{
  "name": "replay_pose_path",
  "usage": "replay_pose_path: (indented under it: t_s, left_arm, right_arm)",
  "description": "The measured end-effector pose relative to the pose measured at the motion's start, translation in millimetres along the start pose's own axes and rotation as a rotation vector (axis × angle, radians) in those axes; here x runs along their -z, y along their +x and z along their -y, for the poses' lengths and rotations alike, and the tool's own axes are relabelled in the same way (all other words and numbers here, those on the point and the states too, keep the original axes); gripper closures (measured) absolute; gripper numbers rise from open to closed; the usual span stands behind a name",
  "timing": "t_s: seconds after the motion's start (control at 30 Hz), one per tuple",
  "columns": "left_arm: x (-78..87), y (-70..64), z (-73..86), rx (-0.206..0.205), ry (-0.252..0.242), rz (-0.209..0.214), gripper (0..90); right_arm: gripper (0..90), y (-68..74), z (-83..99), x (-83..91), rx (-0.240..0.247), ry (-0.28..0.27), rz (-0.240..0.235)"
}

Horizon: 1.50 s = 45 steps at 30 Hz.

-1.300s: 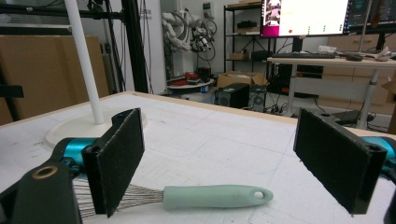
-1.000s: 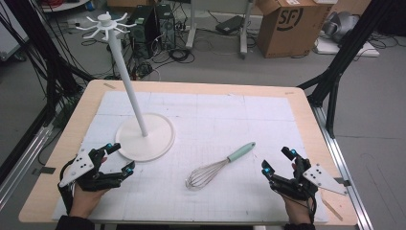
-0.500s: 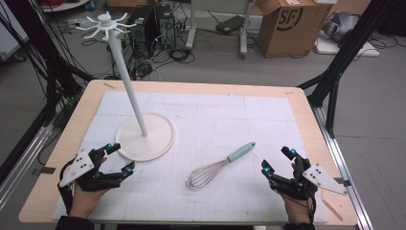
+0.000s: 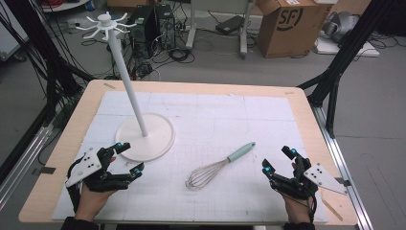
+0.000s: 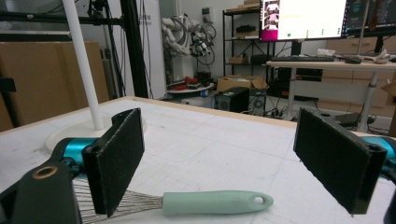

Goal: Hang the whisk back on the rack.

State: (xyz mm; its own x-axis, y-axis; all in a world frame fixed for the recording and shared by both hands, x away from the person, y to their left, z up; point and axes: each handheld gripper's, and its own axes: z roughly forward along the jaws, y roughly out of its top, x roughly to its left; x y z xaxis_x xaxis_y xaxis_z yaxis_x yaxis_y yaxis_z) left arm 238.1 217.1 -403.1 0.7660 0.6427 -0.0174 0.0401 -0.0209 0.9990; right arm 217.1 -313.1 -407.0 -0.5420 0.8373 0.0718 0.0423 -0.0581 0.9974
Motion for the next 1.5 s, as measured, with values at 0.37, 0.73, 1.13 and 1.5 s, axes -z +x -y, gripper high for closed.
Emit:
replay_pose_path:
  t_s: [0.37,0.73,1.13,1.5]
  left_arm:
    - [-36.2,-3.9,-13.6,0.05,-0.035,0.05,18.7]
    - [-87.6,-19.0,-23.5,0.036,0.057,0.119,18.8]
    - [-169.3,-51.2,-30.3,-0.029,0.197,0.212,20.7]
    - [-213.5,-64.5,-21.6,-0.053,0.304,0.252,22.1]
  right_arm:
    - [15.2,-3.1,0.6,1.1,-0.011,-0.011,0.001]
    - [15.2,-4.3,0.6,1.5,-0.014,-0.014,0.006]
    - [15.3,-6.8,-1.1,5.1,-0.018,-0.036,0.015]
    - [15.3,-13.7,-1.5,10.9,-0.046,-0.061,0.031]
